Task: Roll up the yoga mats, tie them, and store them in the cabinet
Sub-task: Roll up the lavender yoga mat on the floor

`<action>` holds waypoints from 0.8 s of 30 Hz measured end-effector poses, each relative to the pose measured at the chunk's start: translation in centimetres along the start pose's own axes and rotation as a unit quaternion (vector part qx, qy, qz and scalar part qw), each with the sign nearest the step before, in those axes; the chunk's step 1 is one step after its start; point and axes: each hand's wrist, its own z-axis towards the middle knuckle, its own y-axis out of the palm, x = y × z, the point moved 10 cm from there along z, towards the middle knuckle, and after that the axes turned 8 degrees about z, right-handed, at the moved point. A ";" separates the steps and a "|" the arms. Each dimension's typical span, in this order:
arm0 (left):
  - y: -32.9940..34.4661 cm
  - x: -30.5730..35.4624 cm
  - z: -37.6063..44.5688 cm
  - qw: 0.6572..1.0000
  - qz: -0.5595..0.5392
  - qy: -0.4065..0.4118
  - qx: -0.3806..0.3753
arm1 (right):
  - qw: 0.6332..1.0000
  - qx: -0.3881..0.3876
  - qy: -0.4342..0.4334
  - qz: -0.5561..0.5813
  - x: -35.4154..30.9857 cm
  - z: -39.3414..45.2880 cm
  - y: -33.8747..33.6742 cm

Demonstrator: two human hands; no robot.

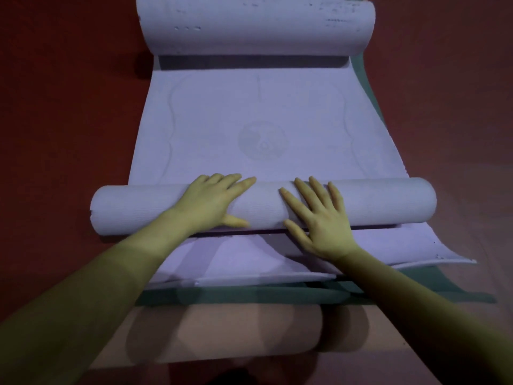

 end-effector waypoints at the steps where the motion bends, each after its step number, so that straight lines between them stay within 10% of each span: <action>1: -0.2 0.1 -0.4 0.999 0.016 -0.008 0.037 | 1.000 -0.009 0.009 -0.012 0.5 0.9 0.2; 7: 0.3 -0.2 -0.7 0.986 0.016 -0.154 0.058 | 0.996 -0.058 0.061 -0.027 3.1 5.4 1.9; 15: 1.4 -3.4 3.1 0.986 -0.040 -0.152 -0.051 | 0.999 -0.007 0.029 -0.019 1.8 2.5 1.5; 24: 0.1 -1.3 2.4 0.984 -0.024 -0.178 -0.007 | 0.990 -0.074 0.122 0.020 4.7 7.7 2.7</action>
